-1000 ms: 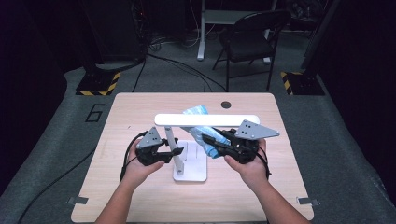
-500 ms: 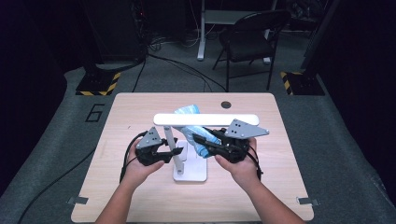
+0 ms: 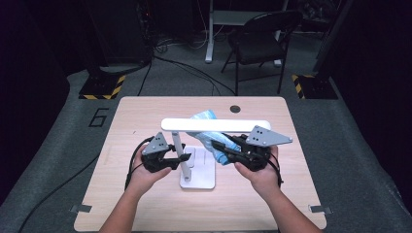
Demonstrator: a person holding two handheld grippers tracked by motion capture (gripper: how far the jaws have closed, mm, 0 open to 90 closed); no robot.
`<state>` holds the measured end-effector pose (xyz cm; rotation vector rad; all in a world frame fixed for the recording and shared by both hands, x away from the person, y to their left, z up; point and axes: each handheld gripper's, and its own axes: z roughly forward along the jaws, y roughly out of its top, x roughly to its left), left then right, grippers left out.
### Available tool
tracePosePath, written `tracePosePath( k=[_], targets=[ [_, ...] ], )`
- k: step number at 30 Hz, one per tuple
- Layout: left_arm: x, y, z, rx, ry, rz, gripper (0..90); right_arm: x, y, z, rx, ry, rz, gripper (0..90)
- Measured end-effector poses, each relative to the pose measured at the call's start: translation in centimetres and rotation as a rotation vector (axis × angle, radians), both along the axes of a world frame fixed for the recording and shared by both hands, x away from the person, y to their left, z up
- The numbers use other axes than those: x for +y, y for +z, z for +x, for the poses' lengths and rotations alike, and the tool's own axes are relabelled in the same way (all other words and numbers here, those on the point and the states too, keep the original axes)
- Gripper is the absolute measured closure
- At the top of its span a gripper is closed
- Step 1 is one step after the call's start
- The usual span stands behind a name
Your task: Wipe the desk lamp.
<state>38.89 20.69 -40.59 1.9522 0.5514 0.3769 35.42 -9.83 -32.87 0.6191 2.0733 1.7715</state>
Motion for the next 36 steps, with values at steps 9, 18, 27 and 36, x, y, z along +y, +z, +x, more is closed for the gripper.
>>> tracePosePath(
  k=[9,18,27,36],
  targets=[
    [0.0,0.0,0.0,-0.001,-0.001,-0.002,55.6,-2.2,-0.2,-0.2,-0.002,-0.044,0.001,68.4],
    [0.0,0.0,0.0,-0.001,-0.001,-0.002,55.6,-4.5,-0.4,-0.6,0.0,-0.091,0.008,68.3],
    [0.0,0.0,0.0,-0.001,-0.002,-0.001,55.6,-6.3,-0.5,-0.9,-0.007,-0.125,0.003,68.4],
    [0.1,0.0,0.1,0.0,-0.006,-0.002,55.6,-7.6,-0.5,-1.0,-0.012,-0.147,-0.006,68.3]
  ],
)
